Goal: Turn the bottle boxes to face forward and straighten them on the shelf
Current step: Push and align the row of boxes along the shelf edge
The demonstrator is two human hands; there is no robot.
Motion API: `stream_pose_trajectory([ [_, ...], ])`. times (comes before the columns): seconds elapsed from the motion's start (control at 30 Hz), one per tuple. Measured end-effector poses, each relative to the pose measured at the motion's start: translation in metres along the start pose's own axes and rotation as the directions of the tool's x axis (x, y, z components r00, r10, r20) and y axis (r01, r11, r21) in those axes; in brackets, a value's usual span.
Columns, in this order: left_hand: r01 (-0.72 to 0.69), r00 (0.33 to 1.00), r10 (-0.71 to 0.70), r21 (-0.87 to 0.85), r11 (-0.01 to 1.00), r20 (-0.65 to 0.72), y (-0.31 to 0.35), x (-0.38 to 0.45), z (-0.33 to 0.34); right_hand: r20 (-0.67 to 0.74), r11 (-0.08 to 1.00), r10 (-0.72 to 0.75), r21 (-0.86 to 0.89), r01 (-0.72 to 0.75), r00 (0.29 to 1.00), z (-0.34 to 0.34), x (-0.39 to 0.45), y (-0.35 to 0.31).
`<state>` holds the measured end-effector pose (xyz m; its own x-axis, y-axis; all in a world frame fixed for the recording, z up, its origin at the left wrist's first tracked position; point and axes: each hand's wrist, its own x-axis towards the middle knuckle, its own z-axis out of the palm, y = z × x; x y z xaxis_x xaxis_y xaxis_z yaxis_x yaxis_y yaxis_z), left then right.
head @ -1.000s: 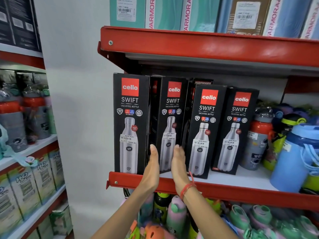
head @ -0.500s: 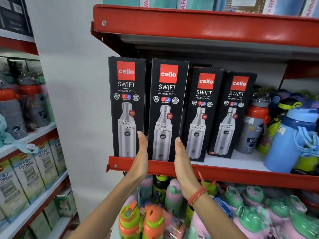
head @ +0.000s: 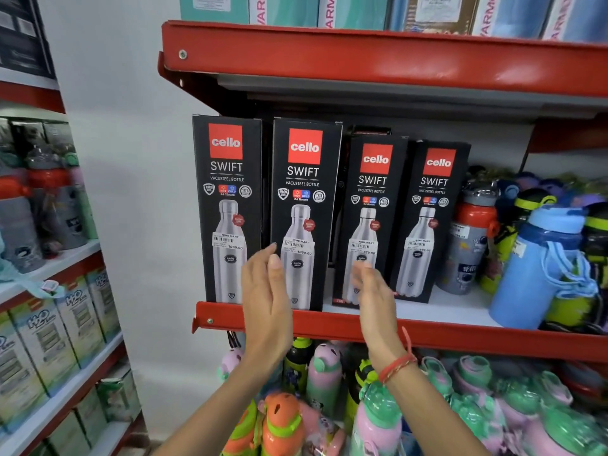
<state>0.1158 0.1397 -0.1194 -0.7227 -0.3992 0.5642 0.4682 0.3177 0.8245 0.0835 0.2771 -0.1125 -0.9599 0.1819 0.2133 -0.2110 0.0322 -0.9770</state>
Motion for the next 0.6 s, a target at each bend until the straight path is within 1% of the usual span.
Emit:
stream_pose_trajectory([
  [0.03,-0.087,0.996,0.087,-0.003,0.996,-0.016,0.004,-0.001,0.007,-0.058,1.0,-0.006,0.007,0.007,0.998,-0.007,0.004,0.001],
  [0.07,-0.127,0.992,0.127,-0.032,0.991,0.02,0.008,-0.002,0.015,-0.098,1.0,-0.014,0.007,0.015,0.995,-0.014,0.008,0.003],
  [0.1,-0.118,0.987,0.125,-0.068,0.991,0.102,0.01,-0.004,0.025,-0.116,1.0,-0.022,0.006,0.023,0.993,-0.02,0.012,0.006],
  [0.13,-0.066,0.973,0.086,-0.098,0.993,0.214,0.011,-0.007,0.035,-0.111,1.0,-0.024,0.008,0.025,0.993,-0.027,0.015,0.009],
  [0.17,0.004,0.946,0.032,-0.108,0.994,0.324,0.01,-0.009,0.046,-0.087,1.0,-0.016,0.011,0.017,0.996,-0.032,0.018,0.011],
  [0.2,0.071,0.914,-0.025,-0.098,0.993,0.404,0.009,-0.011,0.058,-0.056,1.0,0.001,0.009,0.0,0.998,-0.036,0.021,0.013],
  [0.23,0.131,0.891,-0.083,-0.078,0.988,0.447,0.007,-0.012,0.068,-0.021,1.0,0.02,0.005,-0.02,1.0,-0.039,0.024,0.014],
  [0.33,0.335,0.841,-0.28,-0.039,0.941,0.464,0.002,-0.006,0.088,0.099,0.996,0.085,-0.005,-0.085,0.992,-0.045,0.032,0.017],
  [0.4,0.431,0.81,-0.375,-0.024,0.902,0.451,-0.001,-0.001,0.093,0.163,0.993,0.118,-0.036,-0.113,0.98,-0.048,0.036,0.017],
  [0.5,0.48,0.791,-0.418,-0.029,0.877,0.446,-0.003,-0.002,0.091,0.196,0.988,0.142,-0.088,-0.126,0.97,-0.054,0.036,0.02],
  [0.6,0.48,0.784,-0.421,-0.015,0.877,0.457,-0.006,-0.008,0.082,0.214,0.981,0.179,-0.108,-0.159,0.96,-0.063,0.035,0.022],
])
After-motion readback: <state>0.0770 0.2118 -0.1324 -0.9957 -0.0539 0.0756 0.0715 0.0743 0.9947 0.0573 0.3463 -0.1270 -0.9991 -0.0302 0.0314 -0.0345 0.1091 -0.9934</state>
